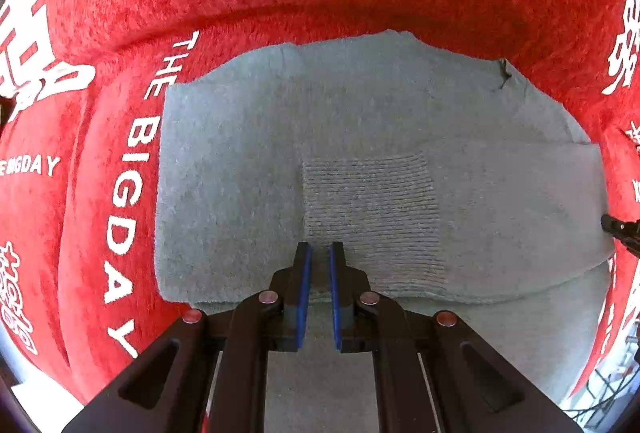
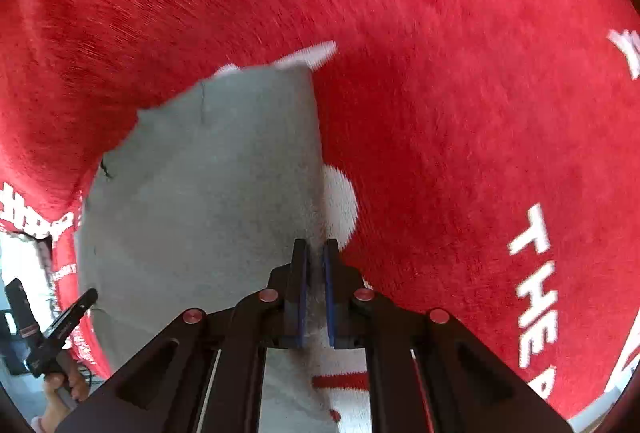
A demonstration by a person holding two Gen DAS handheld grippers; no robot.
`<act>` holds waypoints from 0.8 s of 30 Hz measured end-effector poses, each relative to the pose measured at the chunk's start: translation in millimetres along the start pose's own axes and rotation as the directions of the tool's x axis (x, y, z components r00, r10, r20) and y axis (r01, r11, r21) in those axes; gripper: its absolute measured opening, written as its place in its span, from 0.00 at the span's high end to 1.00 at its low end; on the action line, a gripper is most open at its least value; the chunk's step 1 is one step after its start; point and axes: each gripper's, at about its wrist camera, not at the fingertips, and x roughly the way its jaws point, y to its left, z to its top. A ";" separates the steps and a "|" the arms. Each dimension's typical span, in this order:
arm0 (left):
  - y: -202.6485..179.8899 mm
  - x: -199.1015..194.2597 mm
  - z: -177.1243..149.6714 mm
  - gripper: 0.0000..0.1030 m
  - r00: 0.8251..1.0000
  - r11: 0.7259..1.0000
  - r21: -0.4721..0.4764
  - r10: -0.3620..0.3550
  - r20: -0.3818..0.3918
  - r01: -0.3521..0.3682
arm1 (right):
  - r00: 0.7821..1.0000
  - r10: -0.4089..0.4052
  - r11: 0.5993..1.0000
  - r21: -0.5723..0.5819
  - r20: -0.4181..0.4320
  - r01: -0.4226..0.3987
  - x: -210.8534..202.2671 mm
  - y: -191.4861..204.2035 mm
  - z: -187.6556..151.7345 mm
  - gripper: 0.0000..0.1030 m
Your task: Fold small clothes
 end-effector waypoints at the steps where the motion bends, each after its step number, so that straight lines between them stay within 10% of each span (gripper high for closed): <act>1: 0.3 -0.3 0.0 0.91 1.000 1.000 0.002 0.001 -0.001 -0.001 | 1.000 -0.002 1.000 0.000 0.002 0.002 -1.4 0.3 -1.1 0.92; 18: 8.2 -35.0 -19.3 0.91 0.997 1.000 -0.010 0.010 -0.075 -0.011 | 0.997 -0.029 0.999 0.042 -0.076 0.032 -37.3 27.6 -53.8 0.85; 24: -17.0 -43.6 -30.1 0.91 0.993 0.999 0.025 0.023 -0.118 -0.020 | 0.996 -0.004 0.999 0.031 -0.094 0.007 -35.9 47.2 -65.6 0.53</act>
